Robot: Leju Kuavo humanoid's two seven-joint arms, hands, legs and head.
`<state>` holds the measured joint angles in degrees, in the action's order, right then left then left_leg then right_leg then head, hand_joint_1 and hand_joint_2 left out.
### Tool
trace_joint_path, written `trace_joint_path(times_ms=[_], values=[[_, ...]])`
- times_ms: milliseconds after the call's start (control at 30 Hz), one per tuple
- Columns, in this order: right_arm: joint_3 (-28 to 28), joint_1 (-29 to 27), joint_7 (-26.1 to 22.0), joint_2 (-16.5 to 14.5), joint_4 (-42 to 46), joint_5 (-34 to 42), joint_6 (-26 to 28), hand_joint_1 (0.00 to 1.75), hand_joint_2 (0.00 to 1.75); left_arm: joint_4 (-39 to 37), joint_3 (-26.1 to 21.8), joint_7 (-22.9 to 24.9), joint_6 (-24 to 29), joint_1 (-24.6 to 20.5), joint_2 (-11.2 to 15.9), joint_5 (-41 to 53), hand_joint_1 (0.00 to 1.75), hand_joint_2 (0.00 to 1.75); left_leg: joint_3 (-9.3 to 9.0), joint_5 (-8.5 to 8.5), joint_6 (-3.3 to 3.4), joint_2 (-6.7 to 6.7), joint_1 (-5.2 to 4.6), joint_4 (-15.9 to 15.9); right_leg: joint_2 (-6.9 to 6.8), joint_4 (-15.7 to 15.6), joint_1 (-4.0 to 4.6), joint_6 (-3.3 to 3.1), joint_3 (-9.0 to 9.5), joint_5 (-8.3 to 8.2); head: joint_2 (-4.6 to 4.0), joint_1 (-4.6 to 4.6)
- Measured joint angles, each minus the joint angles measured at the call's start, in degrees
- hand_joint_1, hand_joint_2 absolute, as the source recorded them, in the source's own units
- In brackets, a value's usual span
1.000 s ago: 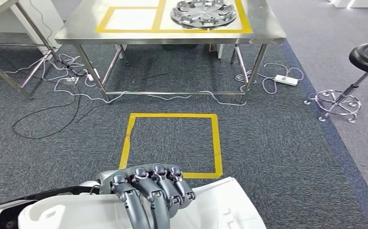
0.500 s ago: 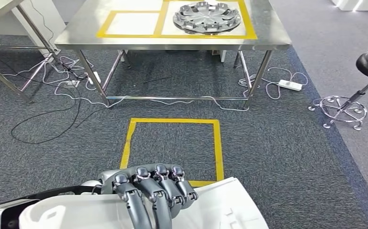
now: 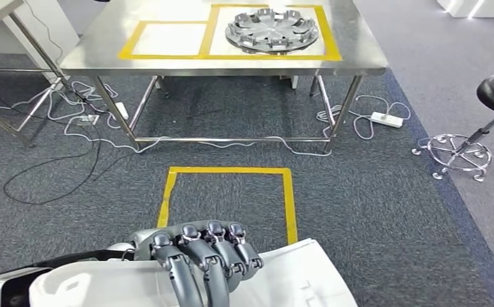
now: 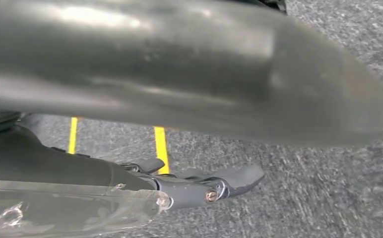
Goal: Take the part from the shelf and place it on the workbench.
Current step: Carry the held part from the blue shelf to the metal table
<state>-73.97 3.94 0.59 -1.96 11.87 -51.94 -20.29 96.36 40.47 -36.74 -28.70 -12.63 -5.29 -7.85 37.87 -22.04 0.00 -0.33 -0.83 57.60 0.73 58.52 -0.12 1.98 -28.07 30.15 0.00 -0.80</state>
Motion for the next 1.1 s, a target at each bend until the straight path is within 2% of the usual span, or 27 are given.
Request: trace_joint_path(times_ms=[67, 100, 133, 200, 233, 267, 300, 333, 400, 433, 467, 533, 600, 633, 700, 733, 767, 800, 833, 900, 933, 967, 1000, 1067, 1100], values=[[0.0, 0.1, 0.0, 0.0, 0.0, 0.0, 0.0, 0.0, 0.0, 0.0, 0.0, 0.0, 0.0, -0.1, -0.1, 0.1, 1.75, 1.75, -1.11, -0.16, 0.73, -0.14, 0.05, -0.3, -0.14, 0.7, -0.16, 0.69, 0.63, 0.37, 0.01, -0.09], [0.0, 0.2, 0.0, -0.1, 0.0, 0.0, 0.0, 0.0, 0.0, 0.0, 0.0, 0.0, 0.0, -0.1, -0.2, 0.1, 1.75, 1.75, -1.74, -0.44, 1.09, -0.13, 0.08, -0.3, -0.19, 2.3, -0.21, 0.91, -0.11, 0.8, 0.01, -0.17], [0.1, 0.2, 0.0, -0.1, 0.0, 0.0, -0.1, 0.0, 0.0, 0.0, 0.0, 0.0, 0.0, -0.1, -0.2, 0.2, 1.75, 1.75, -2.28, -0.82, 1.36, -0.12, 0.09, -0.3, -0.23, 5.3, -0.24, 1.11, -1.81, 1.53, 0.01, -0.18], [0.1, 0.2, 0.0, -0.1, 0.0, 0.0, -0.1, 0.0, 0.0, 0.0, 0.0, 0.0, 0.0, -0.1, -0.3, 0.3, 1.75, 1.75, -3.15, -1.8, 1.71, -0.14, 0.05, -0.3, -0.25, 12.8, -0.24, 1.46, -7.01, 4.18, 0.0, -0.25], [0.1, 0.1, 0.0, -0.1, 0.0, 0.0, -0.1, 0.0, 0.0, 0.0, 0.0, 0.0, 0.0, 0.0, -0.3, 0.3, 1.75, 1.75, -3.67, -2.33, 1.76, -0.21, 0.04, -0.3, -0.25, 15.2, -0.24, 1.6, -9.33, 5.48, 0.0, -0.26], [0.1, 0.0, 0.0, -0.1, 0.0, 0.0, -0.1, 0.0, 0.0, 0.0, 0.0, 0.0, 0.0, 0.0, -0.3, 0.3, 1.75, 1.75, -4.37, -2.92, 1.75, -0.29, 0.03, -0.3, -0.25, 15.8, -0.24, 1.67, -10.81, 5.97, 0.0, -0.32], [0.1, -0.1, 0.0, -0.1, 0.0, 0.0, 0.0, 0.0, 0.0, 0.0, 0.0, 0.0, 0.0, 0.0, -0.3, 0.3, 1.75, 1.75, -5.24, -3.57, 1.69, -0.36, 0.04, -0.3, -0.26, 14.5, -0.25, 1.66, -11.31, 5.27, 0.0, -0.34], [0.1, -0.1, 0.0, -0.1, 0.0, 0.0, 0.0, 0.0, 0.0, 0.0, 0.0, 0.0, 0.0, 0.0, -0.3, 0.3, 1.75, 1.75, -6.24, -4.28, 1.56, -0.39, 0.06, -0.3, -0.28, 11.6, -0.25, 1.56, -11.02, 3.16, 0.0, -0.35], [0.1, -0.2, 0.0, -0.1, 0.0, 0.0, 0.0, 0.0, 0.0, 0.0, 0.0, 0.0, 0.0, 0.1, -0.2, 0.3, 1.75, 1.75, -8.01, -5.73, 1.15, -0.42, -0.01, -0.2, -0.46, 4.5, -0.27, 1.17, -9.78, -3.35, 0.0, -0.38], [0.1, -0.2, 0.0, -0.1, 0.0, -0.1, 0.0, 0.0, 0.0, -0.1, 0.0, 0.0, 0.0, 0.1, -0.2, 0.3, 1.75, 1.75, -8.56, -6.36, 0.88, -0.44, -0.1, -0.3, -0.57, 2.2, -0.21, 0.8, -9.22, -5.7, 0.0, -0.35], [0.1, -0.2, 0.1, -0.2, 0.0, -0.1, 0.0, 0.0, 0.0, -0.1, 0.0, 0.0, 0.0, 0.1, -0.3, 0.3, 1.75, 1.75, -8.96, -6.71, 0.56, -0.47, -0.19, -0.4, -0.64, 1.0, -0.16, 0.4, -8.97, -7.04, 0.0, -0.3], [0.1, -0.1, 0.1, -0.2, 0.0, -0.1, 0.0, 0.0, 0.0, -0.1, 0.0, 0.0, 0.0, 0.0, -0.3, 0.3, 1.75, 1.75, -9.38, -6.92, -0.07, -0.48, -0.27, -0.3, -0.55, 0.6, -0.14, -0.43, -8.33, -6.99, 0.0, -0.14], [0.1, -0.1, 0.1, -0.2, 0.0, -0.1, 0.0, 0.0, 0.0, -0.1, 0.0, 0.0, 0.0, 0.0, -0.3, 0.3, 1.75, 1.75, -8.44, -6.84, -0.61, -0.41, -0.25, 2.1, -0.42, 0.3, -0.31, -1.01, -7.37, -6.67, 0.0, 0.0], [0.1, -0.1, 0.1, -0.2, 0.0, -0.1, 0.0, 0.0, 0.0, -0.1, 0.0, 0.0, 0.0, -0.1, -0.3, 0.3, 1.75, 1.75, -6.84, -7.29, -0.86, -0.38, -0.2, 4.8, -0.37, 0.2, -0.39, -1.23, -6.78, -6.31, 0.0, 0.08], [0.1, -0.1, 0.1, -0.2, 0.0, -0.1, 0.0, 0.0, 0.0, -0.1, 0.0, 0.0, 0.1, 0.0, -0.2, 0.4, 1.75, 1.75, -1.99, -9.75, -1.28, -0.36, -0.1, 11.9, -0.38, 0.1, -0.38, -1.54, -5.76, -5.29, 0.0, 0.26], [0.1, -0.1, 0.1, -0.2, 0.0, -0.1, 0.0, 0.0, 0.0, -0.1, 0.0, 0.0, 0.1, 0.0, -0.1, 0.4, 1.75, 1.75, 0.37, -11.31, -1.44, -0.36, -0.03, 14.5, -0.37, 0.1, -0.38, -1.61, -5.16, -4.73, 0.0, 0.25], [0.1, -0.1, 0.1, -0.2, 0.0, -0.2, 0.0, 0.0, 0.0, -0.1, 0.0, 0.0, 0.1, 0.1, 0.0, 0.4, 1.75, 1.75, 2.04, -12.22, -1.52, -0.36, 0.02, 15.6, -0.33, 0.1, -0.37, -1.64, -4.44, -4.13, 0.0, 0.25], [0.1, -0.1, 0.1, -0.2, 0.0, -0.2, 0.0, 0.0, 0.0, -0.1, 0.0, 0.0, 0.1, 0.1, 0.1, 0.4, 1.75, 1.75, 2.87, -11.98, -1.54, -0.36, 0.08, 15.1, -0.27, 0.1, -0.38, -1.61, -3.62, -3.49, 0.0, 0.25], [0.1, -0.1, 0.2, -0.2, 0.0, -0.2, 0.0, 0.0, 0.0, -0.1, 0.0, 0.0, 0.1, 0.1, 0.1, 0.4, 1.75, 1.75, 2.85, -10.33, -1.48, -0.35, 0.15, 13.0, -0.21, 0.1, -0.38, -1.52, -2.72, -2.85, 0.0, 0.25], [0.1, -0.1, 0.2, -0.2, 0.0, -0.2, 0.0, 0.0, 0.0, -0.1, 0.0, 0.0, 0.1, 0.1, 0.2, 0.4, 1.75, 1.75, 1.6, -4.5, -1.27, -0.19, 0.28, 6.1, -0.07, 0.1, -0.31, -1.14, -1.16, -1.41, 0.0, 0.32], [0.1, -0.1, 0.2, -0.2, 0.0, -0.2, 0.0, 0.0, 0.0, -0.1, 0.0, 0.0, 0.2, 0.1, 0.3, 0.4, 1.75, 1.75, 0.94, -2.49, -1.14, -0.01, 0.31, 3.2, -0.01, -0.1, -0.23, -0.88, -0.54, -0.58, 0.0, 0.36], [0.1, -0.1, 0.2, -0.2, 0.0, -0.2, 0.0, 0.0, 0.0, -0.1, 0.0, 0.0, 0.2, 0.2, 0.3, 0.4, 1.75, 1.75, 0.41, -1.44, -0.98, 0.13, 0.26, 1.3, 0.02, -0.3, -0.18, -0.57, 0.15, 0.29, 0.0, 0.37], [0.1, -0.1, 0.2, -0.2, 0.0, -0.2, 0.0, 0.0, 0.0, -0.1, 0.0, 0.0, 0.2, 0.2, 0.2, 0.4, 1.75, 1.75, 0.07, -1.56, -0.81, 0.15, 0.2, 0.3, 0.01, -0.4, -0.15, -0.2, 0.94, 0.6, 0.0, 0.36], [0.1, 0.0, 0.2, -0.2, 0.0, -0.3, 0.0, 0.0, 0.0, -0.1, 0.0, 0.0, 0.2, 0.1, 0.1, 0.5, 1.75, 1.75, -1.29, -1.45, -0.21, -0.03, 0.2, -0.1, -0.18, -0.3, -0.31, 0.46, 2.27, 1.02, 0.0, 0.2], [0.1, 0.0, 0.3, -0.3, 0.0, -0.3, 0.0, 0.0, 0.0, -0.1, 0.0, 0.0, 0.2, 0.1, 0.0, 0.5, 1.75, 1.75, -2.09, -1.27, 0.19, -0.07, 0.25, -0.3, -0.26, 1.0, -0.37, 0.72, 2.2, 1.05, 0.0, 0.01]])
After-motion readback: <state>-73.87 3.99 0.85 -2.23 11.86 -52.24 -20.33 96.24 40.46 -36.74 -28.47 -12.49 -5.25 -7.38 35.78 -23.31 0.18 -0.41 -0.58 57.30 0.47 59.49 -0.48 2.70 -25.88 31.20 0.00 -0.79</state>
